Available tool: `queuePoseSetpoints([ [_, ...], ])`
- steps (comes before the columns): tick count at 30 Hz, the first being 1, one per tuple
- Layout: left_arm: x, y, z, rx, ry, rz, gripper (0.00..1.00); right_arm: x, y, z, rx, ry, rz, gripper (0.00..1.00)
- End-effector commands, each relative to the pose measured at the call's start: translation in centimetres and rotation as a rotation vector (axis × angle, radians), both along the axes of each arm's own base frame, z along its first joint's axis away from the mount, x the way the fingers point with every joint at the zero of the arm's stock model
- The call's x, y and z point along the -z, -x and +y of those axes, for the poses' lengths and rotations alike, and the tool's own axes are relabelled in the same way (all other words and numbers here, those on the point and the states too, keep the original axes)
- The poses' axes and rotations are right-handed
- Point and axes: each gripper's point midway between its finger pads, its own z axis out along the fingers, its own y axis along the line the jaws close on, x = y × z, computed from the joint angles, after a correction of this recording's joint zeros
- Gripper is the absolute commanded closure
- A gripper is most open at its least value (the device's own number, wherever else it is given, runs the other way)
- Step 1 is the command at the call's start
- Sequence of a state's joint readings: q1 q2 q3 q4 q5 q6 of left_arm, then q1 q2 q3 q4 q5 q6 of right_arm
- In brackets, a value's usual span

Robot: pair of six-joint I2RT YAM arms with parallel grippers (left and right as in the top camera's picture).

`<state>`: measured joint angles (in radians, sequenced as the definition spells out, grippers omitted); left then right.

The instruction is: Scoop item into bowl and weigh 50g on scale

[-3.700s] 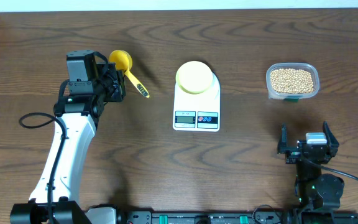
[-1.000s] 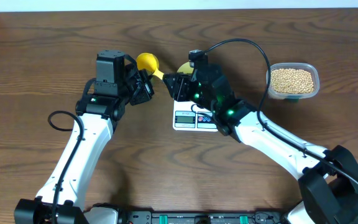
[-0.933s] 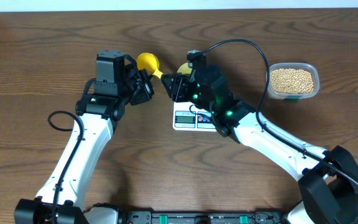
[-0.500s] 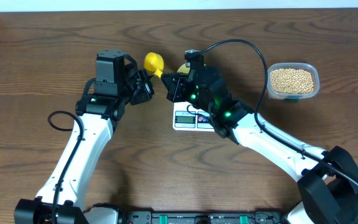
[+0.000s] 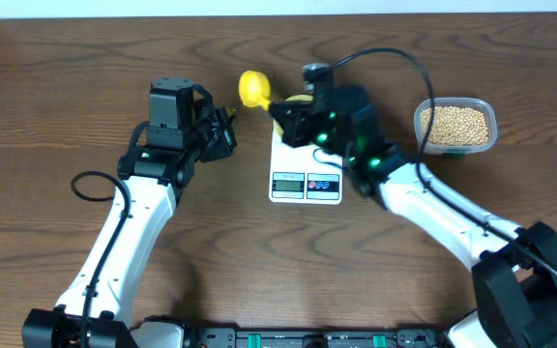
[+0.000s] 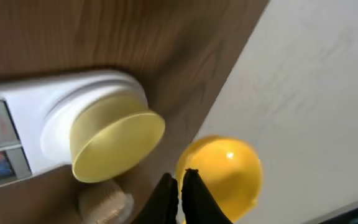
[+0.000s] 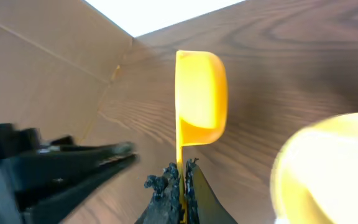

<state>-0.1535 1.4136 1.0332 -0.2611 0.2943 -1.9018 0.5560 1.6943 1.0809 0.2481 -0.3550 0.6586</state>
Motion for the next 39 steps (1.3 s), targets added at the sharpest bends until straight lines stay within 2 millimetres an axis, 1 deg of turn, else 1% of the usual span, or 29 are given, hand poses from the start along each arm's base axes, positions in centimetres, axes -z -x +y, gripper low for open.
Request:
queuePoseSetpoints([
  [1, -0.9, -1.1, 2.7, 0.104, -0.354, -0.138, 0.92, -2.3, -0.6, -2.6, -0.043, 0.022, -0.074, 0.99],
  [4, -1.0, -1.3, 3.6, 0.264, -0.607, -0.214, 0.92, -3.6, -0.7, -4.8, -0.023, 0.071, -0.118, 0.99],
  [7, -1.4, -1.6, 3.5, 0.444, -0.803, -0.300, 0.92, -5.0, -0.3, -6.9, -0.005, 0.112, -0.150, 0.99],
  [10, -1.2, -1.4, 3.2, 0.606, -0.943, -0.347, 0.91, -5.5, -0.1, -9.2, 0.041, 0.164, -0.153, 0.99],
  [14, -0.4, 0.1, 2.3, 0.906, -1.114, -0.420, 0.91, -6.3, 0.3, -12.3, 0.095, 0.217, -0.160, 0.99],
  [17, -1.3, 1.4, 0.8, 1.154, -1.238, -0.582, 0.91, -6.9, 0.4, -14.6, 0.133, 0.240, -0.159, 0.99],
  [18, -1.7, 2.0, 0.4, 1.218, -1.273, -0.630, 0.89, -6.9, 0.5, -15.1, 0.143, 0.243, -0.156, 0.99],
  [19, -2.6, 3.8, -0.1, 1.383, -1.375, -0.738, 0.83, -7.1, 0.6, -16.2, 0.166, 0.249, -0.147, 0.99],
  [20, -2.7, 4.4, 0.1, 1.422, -1.414, -0.744, 0.78, -7.2, 0.6, -16.6, 0.174, 0.250, -0.143, 0.99],
  [21, -2.9, 4.8, 0.6, 1.444, -1.452, -0.734, 0.78, -7.2, 0.6, -16.9, 0.180, 0.251, -0.140, 0.99],
  [22, -2.9, 4.9, 1.0, 1.442, -1.473, -0.710, 0.74, -7.1, 0.6, -17.1, 0.184, 0.252, -0.136, 0.99],
  [23, -3.0, 5.0, 1.6, 1.434, -1.498, -0.675, 0.36, -7.0, 0.6, -17.3, 0.188, 0.254, -0.132, 0.99],
  [24, -3.0, 5.0, 1.8, 1.431, -1.505, -0.666, 0.09, -7.0, 0.6, -17.3, 0.188, 0.255, -0.131, 0.99],
  [25, -3.0, 5.0, 1.9, 1.430, -1.509, -0.661, 0.07, -7.0, 0.6, -17.3, 0.189, 0.255, -0.129, 0.99],
  [27, -2.8, 5.1, 2.2, 1.433, -1.515, -0.637, 0.07, -6.9, 0.7, -17.3, 0.187, 0.256, -0.124, 0.99],
  [29, -1.9, 5.9, 2.4, 1.470, -1.480, -0.599, 0.07, -6.8, 0.7, -17.3, 0.187, 0.257, -0.123, 0.99],
  [31, -1.7, 6.0, 1.6, 1.476, -1.433, -0.632, 0.07, -6.8, 0.7, -17.3, 0.187, 0.257, -0.123, 0.99],
  [34, -2.1, 7.0, -0.8, 1.665, -1.468, -0.882, 0.07, -6.7, 0.7, -17.3, 0.187, 0.259, -0.116, 0.99],
  [35, -2.3, 7.2, -1.3, 1.706, -1.486, -0.946, 0.06, -6.6, 0.8, -17.3, 0.186, 0.260, -0.112, 0.99],
  [37, -2.2, 7.7, -1.9, 1.777, -1.511, -1.031, 0.06, -6.5, 0.8, -17.3, 0.185, 0.261, -0.107, 0.99],
  [39, -1.7, 8.6, -1.8, 1.877, -1.539, -1.081, 0.06, -6.4, 0.9, -17.3, 0.184, 0.263, -0.102, 0.99],
])
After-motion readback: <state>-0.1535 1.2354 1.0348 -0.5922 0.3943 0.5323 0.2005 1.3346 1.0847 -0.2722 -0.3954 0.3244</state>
